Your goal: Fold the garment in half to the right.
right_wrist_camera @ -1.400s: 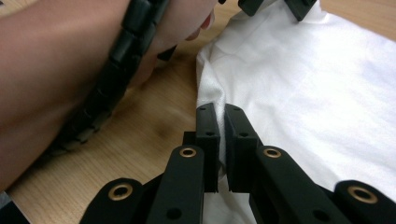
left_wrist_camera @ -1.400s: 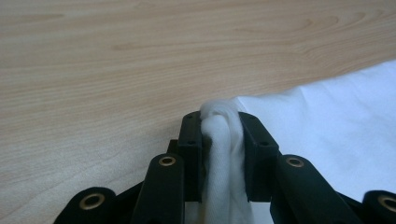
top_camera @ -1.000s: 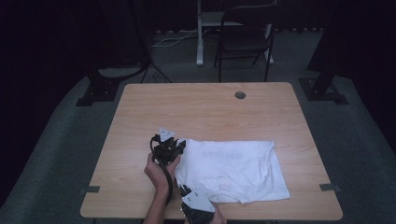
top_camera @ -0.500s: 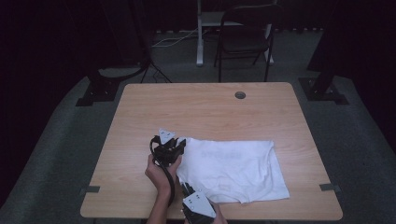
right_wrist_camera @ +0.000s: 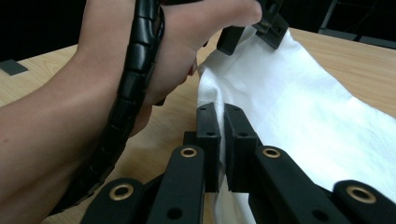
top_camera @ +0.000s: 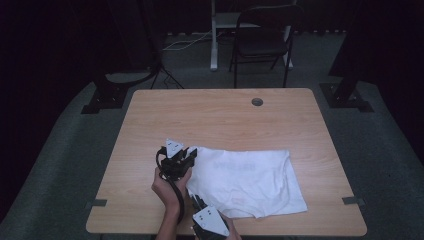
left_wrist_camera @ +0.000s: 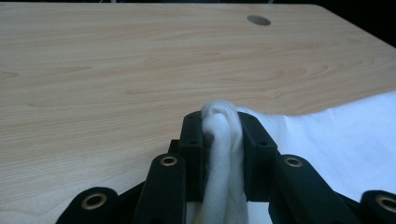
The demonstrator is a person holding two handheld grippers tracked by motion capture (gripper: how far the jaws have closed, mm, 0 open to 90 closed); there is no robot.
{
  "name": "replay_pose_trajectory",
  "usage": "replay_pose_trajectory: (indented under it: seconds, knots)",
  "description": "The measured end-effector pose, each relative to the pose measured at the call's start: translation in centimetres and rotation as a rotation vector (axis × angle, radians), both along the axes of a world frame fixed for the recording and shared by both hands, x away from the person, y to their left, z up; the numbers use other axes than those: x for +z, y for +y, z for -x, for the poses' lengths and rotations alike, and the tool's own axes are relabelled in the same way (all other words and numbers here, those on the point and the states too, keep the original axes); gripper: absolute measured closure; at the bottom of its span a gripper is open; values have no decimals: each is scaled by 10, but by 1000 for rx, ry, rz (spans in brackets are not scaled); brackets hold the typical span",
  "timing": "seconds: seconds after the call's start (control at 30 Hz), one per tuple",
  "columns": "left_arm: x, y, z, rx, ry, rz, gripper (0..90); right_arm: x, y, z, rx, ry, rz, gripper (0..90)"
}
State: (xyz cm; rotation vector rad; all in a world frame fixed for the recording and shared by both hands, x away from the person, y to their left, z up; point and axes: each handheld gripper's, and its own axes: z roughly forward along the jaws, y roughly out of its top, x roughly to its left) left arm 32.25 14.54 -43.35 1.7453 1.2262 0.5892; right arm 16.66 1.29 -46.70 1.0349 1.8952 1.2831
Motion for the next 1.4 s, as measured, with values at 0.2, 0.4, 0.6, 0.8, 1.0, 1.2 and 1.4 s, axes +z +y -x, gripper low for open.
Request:
replay_pose_trajectory:
  seconds: [0.2, 0.4, 0.6, 0.8, 1.0, 1.2, 1.4]
  knots:
    - [3, 3, -1, 1, -3, 9, 745, 2, 3, -2, -7, -19, 0, 864]
    - [2, -5, -4, 0, -3, -7, 745, 1, -7, -4, -47, -30, -10, 864]
    - [1, -15, -1, 18, -25, -28, 746, -2, -19, -5, -80, -21, -22, 863]
    - [1, -22, -1, 8, -33, -28, 746, -6, -23, -4, -94, -21, -23, 864]
    - [1, -30, -4, -17, -33, -37, 746, -6, -27, -6, -108, -19, -27, 863]
    - [0, -37, -8, -39, -26, -45, 746, -5, -29, -6, -116, -14, -24, 863]
    - [-2, -37, -8, -35, -23, -38, 746, -5, -29, -5, -117, -22, -20, 862]
